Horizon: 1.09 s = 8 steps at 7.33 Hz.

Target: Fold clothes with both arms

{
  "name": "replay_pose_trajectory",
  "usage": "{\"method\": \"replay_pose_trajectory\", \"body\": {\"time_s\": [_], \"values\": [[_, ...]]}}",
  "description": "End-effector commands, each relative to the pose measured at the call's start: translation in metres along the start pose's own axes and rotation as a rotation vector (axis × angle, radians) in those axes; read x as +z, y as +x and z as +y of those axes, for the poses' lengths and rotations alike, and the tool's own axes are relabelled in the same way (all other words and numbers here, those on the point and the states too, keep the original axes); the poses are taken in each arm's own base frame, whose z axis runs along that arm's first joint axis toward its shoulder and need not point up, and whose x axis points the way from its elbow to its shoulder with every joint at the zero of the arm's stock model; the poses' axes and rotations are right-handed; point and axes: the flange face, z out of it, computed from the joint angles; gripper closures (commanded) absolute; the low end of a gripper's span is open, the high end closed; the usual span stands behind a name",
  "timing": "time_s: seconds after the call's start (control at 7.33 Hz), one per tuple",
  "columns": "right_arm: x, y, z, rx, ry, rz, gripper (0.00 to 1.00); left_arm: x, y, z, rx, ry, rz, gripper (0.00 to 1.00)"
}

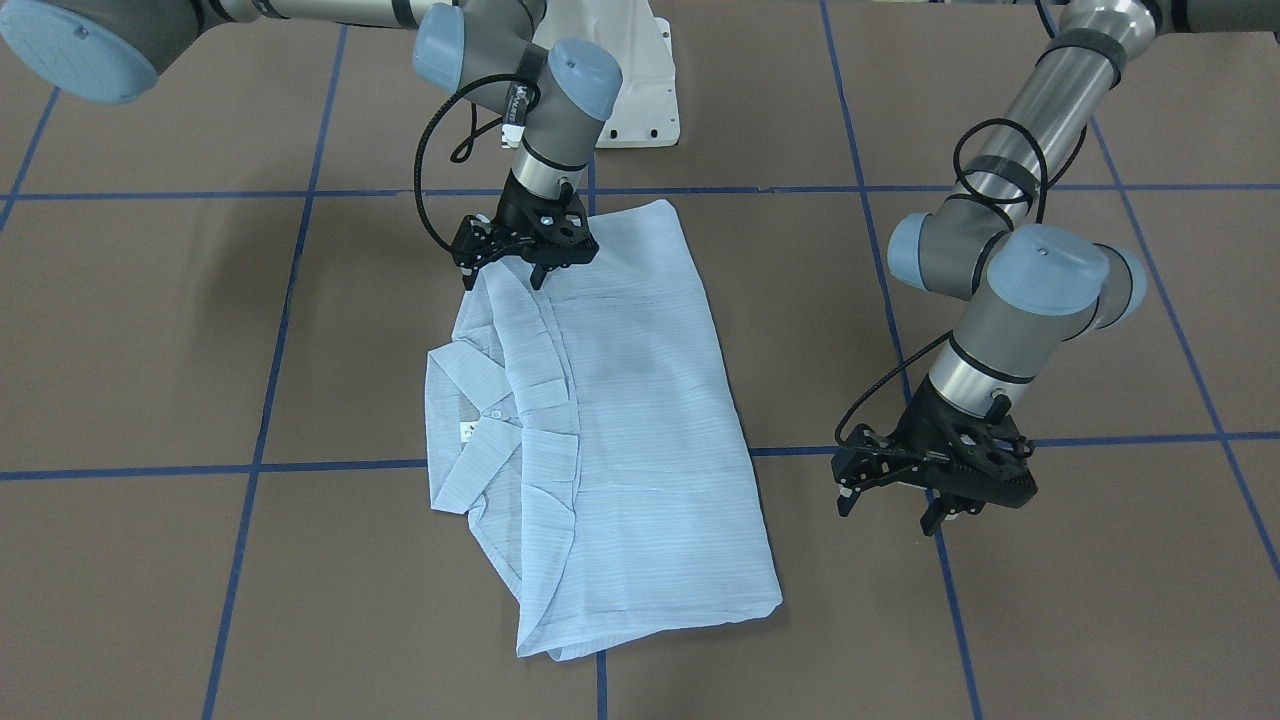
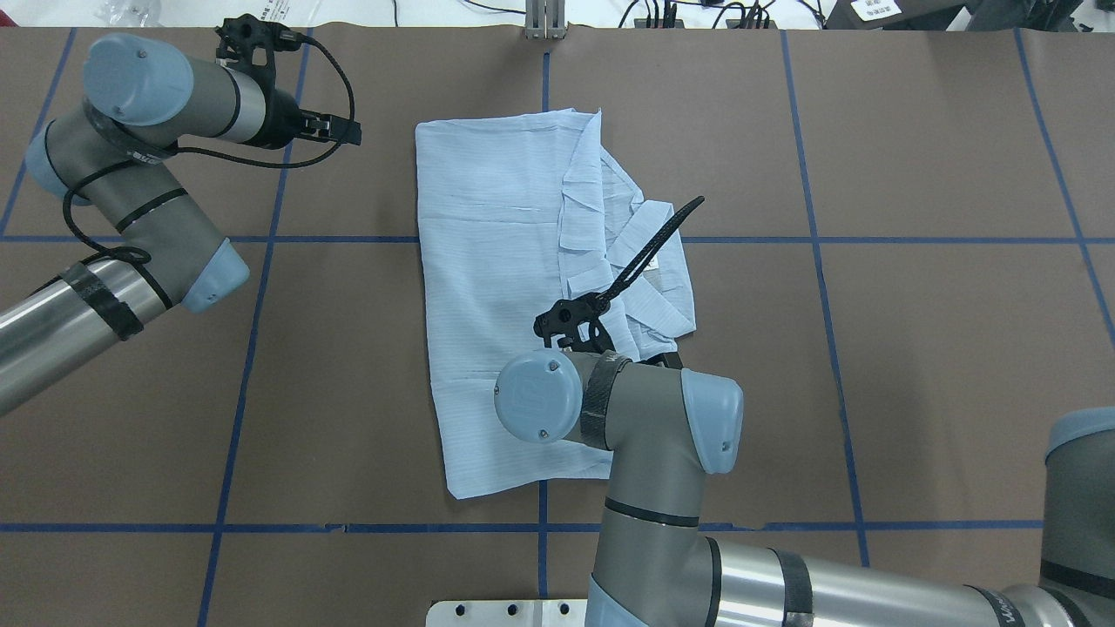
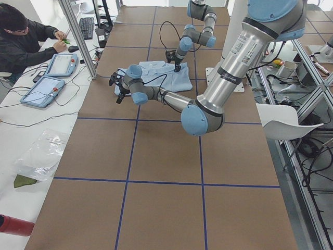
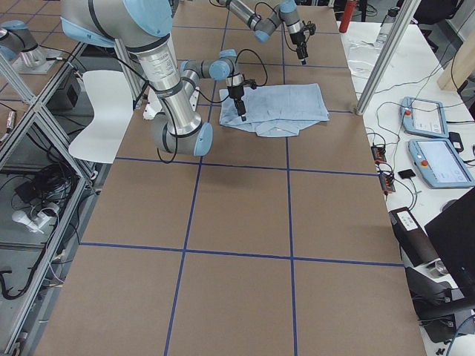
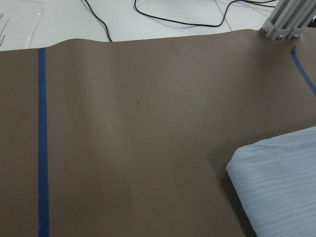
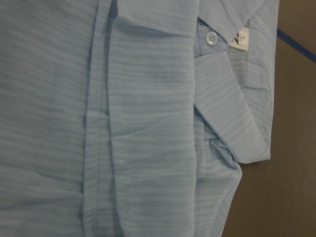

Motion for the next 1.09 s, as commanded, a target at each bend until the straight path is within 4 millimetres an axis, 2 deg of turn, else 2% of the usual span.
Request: {"method": "replay_pose_trajectory", "body": {"time_s": [0.0,0.55,0.95], "values": [[-0.004,0.001,0.0,0.007,0.0,-0.007,0.0,0.0,0.0,0.001,-0.002,0.0,-0.002,0.0],[-0.006,-0.002,0.002,0.011,-0.001,-0.014,0.0,0.0,0.003,0.001,-0.02,0.002,0.003,0.0],[-0.003,-0.007,0.013,-0.002,-0.008,-0.013,0.0,0.001,0.001,0.002,-0.021,-0.001,0.0,0.0]]}}
